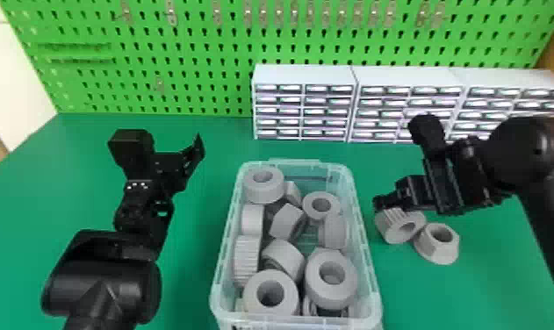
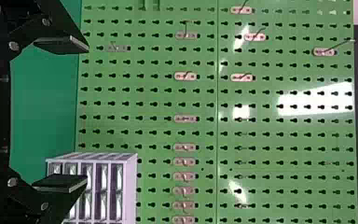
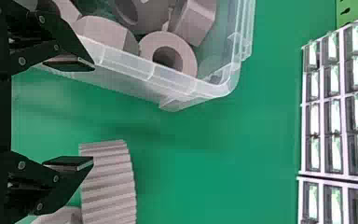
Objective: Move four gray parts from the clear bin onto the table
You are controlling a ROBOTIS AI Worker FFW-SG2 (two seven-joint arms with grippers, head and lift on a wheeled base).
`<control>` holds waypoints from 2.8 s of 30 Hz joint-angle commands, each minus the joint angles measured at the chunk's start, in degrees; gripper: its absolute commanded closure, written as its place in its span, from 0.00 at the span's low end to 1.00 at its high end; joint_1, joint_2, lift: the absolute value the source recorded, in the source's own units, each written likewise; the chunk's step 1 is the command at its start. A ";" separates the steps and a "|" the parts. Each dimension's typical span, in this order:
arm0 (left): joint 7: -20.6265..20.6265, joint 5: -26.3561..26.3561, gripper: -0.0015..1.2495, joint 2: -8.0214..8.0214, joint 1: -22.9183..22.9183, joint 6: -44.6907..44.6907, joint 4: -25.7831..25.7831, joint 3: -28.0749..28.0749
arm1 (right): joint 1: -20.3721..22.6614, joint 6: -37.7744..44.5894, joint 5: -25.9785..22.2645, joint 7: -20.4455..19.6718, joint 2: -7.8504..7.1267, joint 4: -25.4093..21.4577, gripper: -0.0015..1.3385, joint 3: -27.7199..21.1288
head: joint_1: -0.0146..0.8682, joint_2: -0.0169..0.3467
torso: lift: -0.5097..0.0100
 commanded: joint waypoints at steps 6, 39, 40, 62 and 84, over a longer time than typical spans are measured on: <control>0.32 0.30 0.23 0.30 -0.15 0.00 -0.01 -0.41 | 1.68 0.08 3.23 -0.01 -0.16 -0.09 0.40 -3.32 | 0.80 0.24 | 0.88; 1.72 0.04 0.23 0.65 -1.65 0.00 0.61 -2.79 | 5.29 0.08 4.81 -0.01 0.90 10.80 0.40 -0.69 | 0.80 0.24 | 0.88; 1.72 0.04 0.23 0.65 -1.65 0.00 0.61 -2.87 | 6.17 -3.69 3.84 0.08 1.08 10.10 0.40 -0.77 | 0.80 0.24 | 0.88; 1.81 0.21 0.23 0.65 -0.85 -0.26 0.52 -2.52 | 5.99 -11.95 3.67 0.17 2.04 -5.90 0.40 1.86 | 0.80 0.24 | 0.88; 1.90 0.21 0.23 0.56 -2.26 -0.18 0.61 -2.79 | -3.41 -3.78 -7.32 0.17 1.25 -6.33 0.40 10.74 | 0.80 0.24 | 0.88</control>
